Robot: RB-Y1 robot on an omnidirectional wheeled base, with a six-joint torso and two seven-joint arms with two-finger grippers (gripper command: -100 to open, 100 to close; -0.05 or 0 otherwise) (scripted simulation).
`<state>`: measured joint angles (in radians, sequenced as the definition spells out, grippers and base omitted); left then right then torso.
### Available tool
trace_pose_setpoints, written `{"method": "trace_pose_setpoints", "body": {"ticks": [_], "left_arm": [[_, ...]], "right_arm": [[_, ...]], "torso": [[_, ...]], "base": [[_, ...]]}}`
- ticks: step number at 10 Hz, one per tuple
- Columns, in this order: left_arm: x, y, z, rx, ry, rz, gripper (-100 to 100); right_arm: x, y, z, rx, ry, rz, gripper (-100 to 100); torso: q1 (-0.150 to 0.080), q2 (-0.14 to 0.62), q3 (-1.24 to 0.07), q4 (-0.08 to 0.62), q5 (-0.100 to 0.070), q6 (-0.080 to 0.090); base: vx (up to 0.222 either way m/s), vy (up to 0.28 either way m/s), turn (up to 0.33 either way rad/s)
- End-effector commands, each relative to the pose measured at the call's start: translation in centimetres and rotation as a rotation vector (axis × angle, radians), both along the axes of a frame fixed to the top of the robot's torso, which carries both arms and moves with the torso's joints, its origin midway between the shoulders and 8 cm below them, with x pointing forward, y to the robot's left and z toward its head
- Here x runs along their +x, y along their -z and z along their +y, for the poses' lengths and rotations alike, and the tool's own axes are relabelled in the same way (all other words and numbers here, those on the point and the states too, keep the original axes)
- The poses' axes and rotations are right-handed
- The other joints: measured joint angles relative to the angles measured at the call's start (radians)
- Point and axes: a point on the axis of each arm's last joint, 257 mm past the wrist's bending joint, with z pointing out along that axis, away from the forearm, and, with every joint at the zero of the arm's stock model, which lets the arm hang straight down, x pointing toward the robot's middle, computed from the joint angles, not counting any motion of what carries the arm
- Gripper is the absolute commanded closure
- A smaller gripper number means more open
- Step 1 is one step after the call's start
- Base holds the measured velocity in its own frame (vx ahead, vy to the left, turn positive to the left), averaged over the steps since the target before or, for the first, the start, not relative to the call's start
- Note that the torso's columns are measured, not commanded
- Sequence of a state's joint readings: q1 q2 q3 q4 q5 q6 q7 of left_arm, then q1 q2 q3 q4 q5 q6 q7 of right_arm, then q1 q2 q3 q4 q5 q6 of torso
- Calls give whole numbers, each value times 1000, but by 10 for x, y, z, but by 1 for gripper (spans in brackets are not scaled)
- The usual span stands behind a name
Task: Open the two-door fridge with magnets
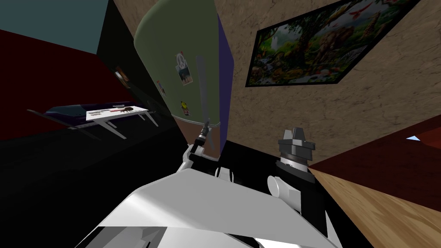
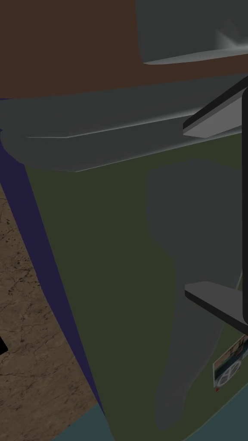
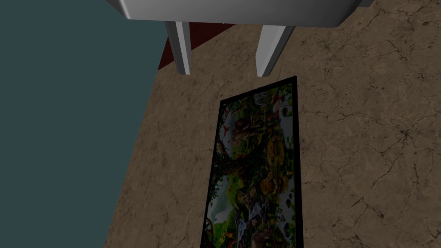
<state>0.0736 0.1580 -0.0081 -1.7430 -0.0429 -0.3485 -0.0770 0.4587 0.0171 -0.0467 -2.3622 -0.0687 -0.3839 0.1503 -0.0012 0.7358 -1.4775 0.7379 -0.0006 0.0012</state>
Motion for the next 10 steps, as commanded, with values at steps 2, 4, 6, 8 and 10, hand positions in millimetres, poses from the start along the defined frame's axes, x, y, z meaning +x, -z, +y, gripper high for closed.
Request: {"method": "trace_pose_setpoints", "body": {"ticks": [2, 4, 6, 8, 10], "left_arm": [[19, -6, 3, 26, -21, 37, -100], [26, -6, 5, 36, -33, 65, -100], [34, -6, 7, 47, -43, 88, -100], [41, -7, 10, 58, -54, 110, -100], [52, -14, 13, 80, -72, 134, -100]], "right_arm": [[0, 0, 0, 0, 0, 0, 0], [0, 0, 0, 0, 0, 0, 0], [0, 0, 0, 0, 0, 0, 0], [0, 0, 0, 0, 0, 0, 0], [0, 0, 0, 0, 0, 0, 0]], "torso": [[0, -1, -1, 0, 0, 1], [-1, -2, -2, 0, -1, 2], [-3, -3, -3, 1, -2, 3], [-4, -5, -4, 3, -4, 4], [-4, -6, -5, 3, -4, 6]], "base": [[-44, -35, 31], [-29, -27, 18], [-26, -26, 19], [-39, -40, 24], [-43, -35, 31]]}}
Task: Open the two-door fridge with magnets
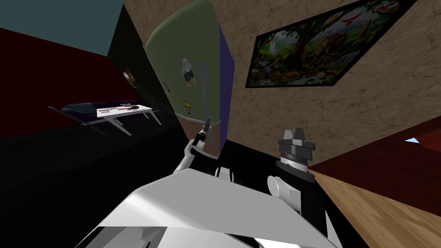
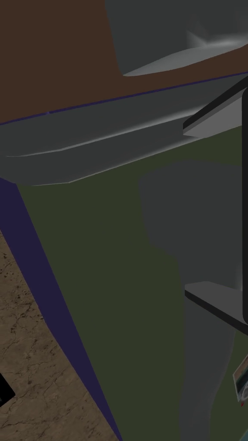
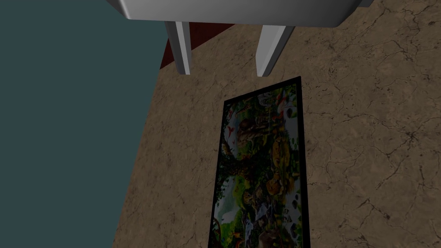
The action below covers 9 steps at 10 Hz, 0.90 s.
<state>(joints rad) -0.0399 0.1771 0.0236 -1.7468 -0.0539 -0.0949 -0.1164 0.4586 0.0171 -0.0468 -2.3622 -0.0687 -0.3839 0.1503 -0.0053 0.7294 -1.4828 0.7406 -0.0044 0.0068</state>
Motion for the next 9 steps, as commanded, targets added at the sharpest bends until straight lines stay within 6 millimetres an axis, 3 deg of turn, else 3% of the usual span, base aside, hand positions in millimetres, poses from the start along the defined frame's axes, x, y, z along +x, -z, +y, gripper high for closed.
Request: {"method": "trace_pose_setpoints", "body": {"ticks": [1, 9], "left_arm": [[11, -7, 3, 17, -14, 25, -100], [40, -9, 20, 69, -74, 141, -100]], "right_arm": [[0, 0, 0, 0, 0, 0, 0], [0, 0, 0, 0, 0, 0, 0]], "torso": [[-1, -1, -1, 1, -1, 0], [0, -6, -4, 0, -1, 2]], "base": [[-28, -30, 14], [-33, -31, 19]]}}
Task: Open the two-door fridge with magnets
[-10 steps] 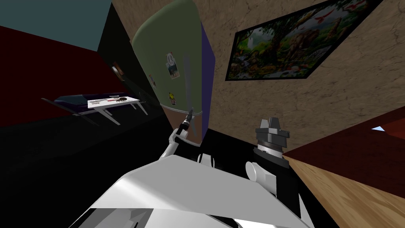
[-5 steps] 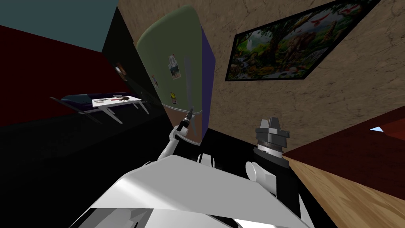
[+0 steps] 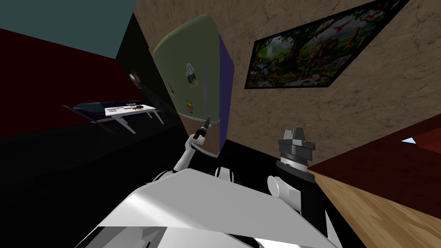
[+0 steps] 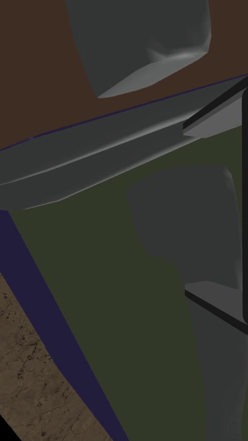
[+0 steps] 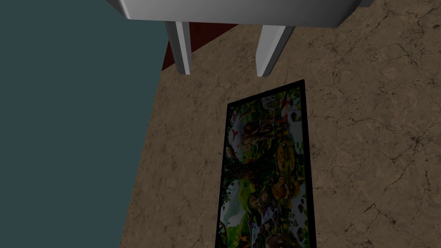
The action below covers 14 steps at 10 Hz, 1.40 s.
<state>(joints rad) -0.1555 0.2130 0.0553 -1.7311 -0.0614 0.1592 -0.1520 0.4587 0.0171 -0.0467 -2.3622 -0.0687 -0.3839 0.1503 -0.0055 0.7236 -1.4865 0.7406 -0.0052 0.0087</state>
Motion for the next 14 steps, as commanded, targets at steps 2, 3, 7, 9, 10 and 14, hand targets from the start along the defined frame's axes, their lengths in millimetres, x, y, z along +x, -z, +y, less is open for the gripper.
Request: {"method": "trace_pose_setpoints", "body": {"ticks": [2, 3, 7, 9, 10, 14], "left_arm": [[12, -14, 6, 24, -24, 31, -100], [16, -16, 9, 33, -34, 46, -100], [22, -15, 17, 47, -58, 94, -100], [27, -17, 22, 59, -76, 123, -100], [29, -18, 25, 64, -84, 135, -100], [34, -23, 32, 77, -108, 173, -100]], "right_arm": [[0, 0, 0, 0, 0, 0, 0], [0, 0, 0, 0, 0, 0, 0], [0, 0, 0, 0, 0, 0, 0], [0, 0, 0, 0, 0, 0, 0], [0, 0, 0, 0, 0, 0, 0], [0, 0, 0, 0, 0, 0, 0]], "torso": [[0, 0, 0, 0, 0, 0], [0, 0, 0, 1, 0, 0], [0, 0, 0, 0, 0, 0], [2, 1, 1, 0, 0, -1], [1, 1, 1, 1, 0, 0], [2, 3, 2, 2, 0, -2]], "base": [[-33, -33, 24], [-45, -44, 26], [-24, -24, 14], [-25, -26, 15], [-32, -34, 6], [-25, -24, 11]]}}
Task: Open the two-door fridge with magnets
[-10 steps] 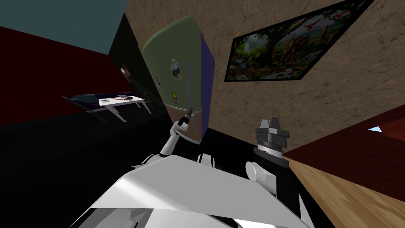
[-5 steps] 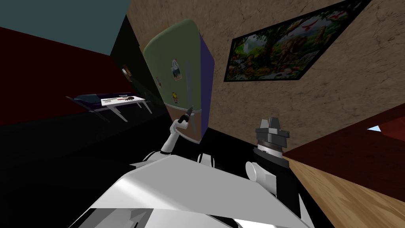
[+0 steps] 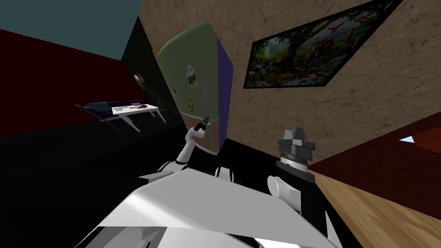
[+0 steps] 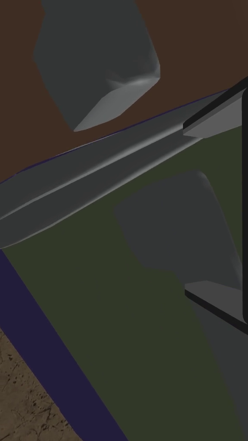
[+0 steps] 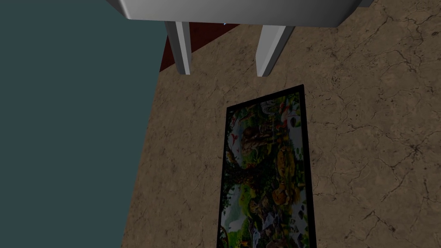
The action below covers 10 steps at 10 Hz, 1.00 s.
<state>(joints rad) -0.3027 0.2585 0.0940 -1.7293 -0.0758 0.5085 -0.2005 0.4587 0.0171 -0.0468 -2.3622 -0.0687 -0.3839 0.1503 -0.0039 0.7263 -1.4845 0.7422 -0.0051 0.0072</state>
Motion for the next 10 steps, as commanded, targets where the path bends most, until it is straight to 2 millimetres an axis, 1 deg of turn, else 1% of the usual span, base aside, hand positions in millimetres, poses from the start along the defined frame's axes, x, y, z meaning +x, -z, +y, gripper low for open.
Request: {"method": "trace_pose_setpoints", "body": {"ticks": [1, 2, 3, 4, 5, 6, 8, 9, 10], "left_arm": [[1, -1, 3, 3, -5, 12, -100], [0, 0, 5, 3, -8, 18, -100], [0, 0, 5, 3, -9, 18, 100], [0, -3, -7, 3, 20, 12, 100], [0, -4, -19, 3, 47, 11, 100], [0, -4, -19, 3, 47, 11, 100], [-2, -5, -43, 3, 101, 10, 100], [-2, -5, -43, 3, 101, 10, 100], [-3, -5, -55, 3, 128, 10, 100]], "right_arm": [[0, 0, 0, 0, 0, 0, 0], [0, 0, 0, 0, 0, 0, 0], [0, 0, 0, 0, 0, 0, 0], [0, 0, 0, 0, 0, 0, 0], [0, 0, 0, 0, 0, 0, 0], [0, 0, 0, -1, 0, 0, 0], [0, 0, 0, -1, 0, 0, 0], [0, 0, 0, -1, 0, 0, 0], [0, 0, 0, 0, 0, 0, 0]], "torso": [[1, 0, 0, 1, 0, -1], [2, 3, 2, -2, 2, -2], [3, 5, 4, -5, 4, -3], [4, 6, 4, -7, 6, -5], [15, 10, 7, -6, 9, -7], [19, 15, 11, -4, 10, -8], [6, 16, 11, -3, 6, -7], [6, 13, 10, -4, 5, -7], [-2, 9, 7, -5, 4, -7]], "base": [[-18, -7, 26], [-14, 1, 23], [-8, 0, 4], [-109, 151, -76], [-180, 293, -146], [-203, 290, -42], [-226, 337, -88], [-187, 252, -50], [-210, 204, -50]]}}
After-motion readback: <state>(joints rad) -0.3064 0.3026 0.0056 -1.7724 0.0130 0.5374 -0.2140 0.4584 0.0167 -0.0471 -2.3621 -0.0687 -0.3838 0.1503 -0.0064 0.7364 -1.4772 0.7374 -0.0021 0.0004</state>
